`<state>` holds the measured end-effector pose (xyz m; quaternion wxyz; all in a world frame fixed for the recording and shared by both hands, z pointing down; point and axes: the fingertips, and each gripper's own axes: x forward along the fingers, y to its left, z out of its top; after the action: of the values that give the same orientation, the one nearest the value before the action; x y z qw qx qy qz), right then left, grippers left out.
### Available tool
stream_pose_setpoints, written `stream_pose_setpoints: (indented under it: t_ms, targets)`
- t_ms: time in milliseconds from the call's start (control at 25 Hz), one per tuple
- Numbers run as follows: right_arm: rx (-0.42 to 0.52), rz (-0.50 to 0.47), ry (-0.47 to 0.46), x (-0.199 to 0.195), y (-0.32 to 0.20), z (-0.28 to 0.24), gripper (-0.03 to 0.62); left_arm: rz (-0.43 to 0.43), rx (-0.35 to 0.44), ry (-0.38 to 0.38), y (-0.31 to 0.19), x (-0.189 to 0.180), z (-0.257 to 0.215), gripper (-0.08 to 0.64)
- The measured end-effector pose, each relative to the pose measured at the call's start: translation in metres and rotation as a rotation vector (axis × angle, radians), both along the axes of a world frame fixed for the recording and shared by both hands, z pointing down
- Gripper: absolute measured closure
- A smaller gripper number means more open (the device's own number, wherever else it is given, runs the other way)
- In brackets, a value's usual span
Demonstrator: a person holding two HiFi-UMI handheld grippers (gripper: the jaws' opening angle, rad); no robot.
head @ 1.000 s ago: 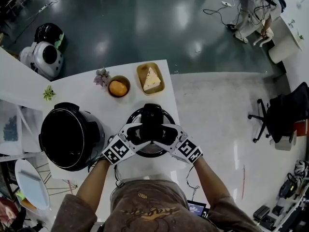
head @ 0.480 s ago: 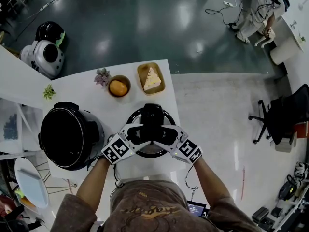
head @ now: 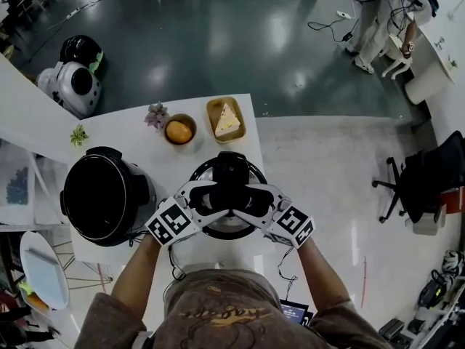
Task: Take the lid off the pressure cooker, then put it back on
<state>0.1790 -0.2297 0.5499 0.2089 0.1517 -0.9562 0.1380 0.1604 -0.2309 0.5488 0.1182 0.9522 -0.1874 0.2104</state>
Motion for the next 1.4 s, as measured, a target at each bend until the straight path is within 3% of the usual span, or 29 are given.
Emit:
stream_pose_setpoints:
  t_ms: [400,960,1160,1400]
  targets:
    - [0.102,-0.038,-0.01,0.004,0.007,-0.076,0.336,-0.047,0.114,-0.004,0.009,0.003,-0.078,0.288]
    - [0.163,-0.223,-0.047,-0.036,0.038,-0.14,0.334,-0.25,0.176,-0.036,0.044,-0.037,-0.141,0.288]
    - [0.158,-0.262,-0.039,-0.079,0.051,-0.147,0.334,-0.287,0.177,-0.029,0.057,-0.081,-0.148,0.29]
    - [0.173,-0.23,-0.036,-0.132,0.064,-0.159,0.334,-0.261,0.193,-0.033,0.069,-0.133,-0.16,0.29]
